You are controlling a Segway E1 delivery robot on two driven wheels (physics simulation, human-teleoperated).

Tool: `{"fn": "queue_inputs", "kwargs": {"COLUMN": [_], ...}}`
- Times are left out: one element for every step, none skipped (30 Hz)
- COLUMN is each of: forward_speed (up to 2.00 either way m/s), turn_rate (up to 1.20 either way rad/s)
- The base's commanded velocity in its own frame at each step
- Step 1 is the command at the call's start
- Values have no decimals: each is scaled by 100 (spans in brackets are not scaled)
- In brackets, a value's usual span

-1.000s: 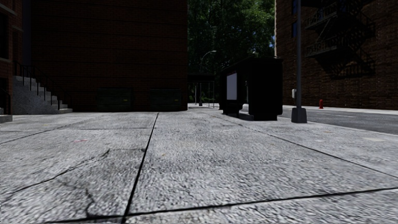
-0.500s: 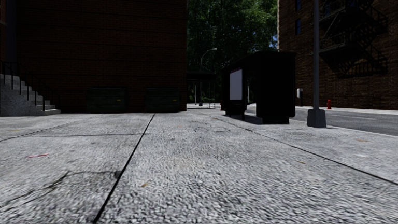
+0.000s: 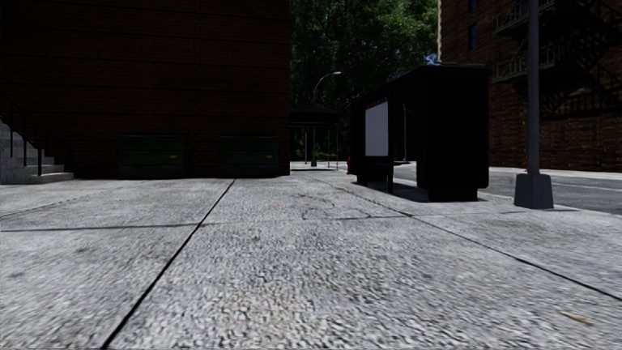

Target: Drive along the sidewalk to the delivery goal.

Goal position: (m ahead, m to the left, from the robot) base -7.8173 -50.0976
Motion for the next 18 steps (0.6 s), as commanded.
{"fn": "queue_inputs", "kwargs": {"forward_speed": [200,200,200,200,200,200,200,200,200,200,200,200,200,200,200,200,200,200], "turn_rate": [0,0,0,0,0,0,0,0,0,0,0,0,0,0,0,0,0,0]}}
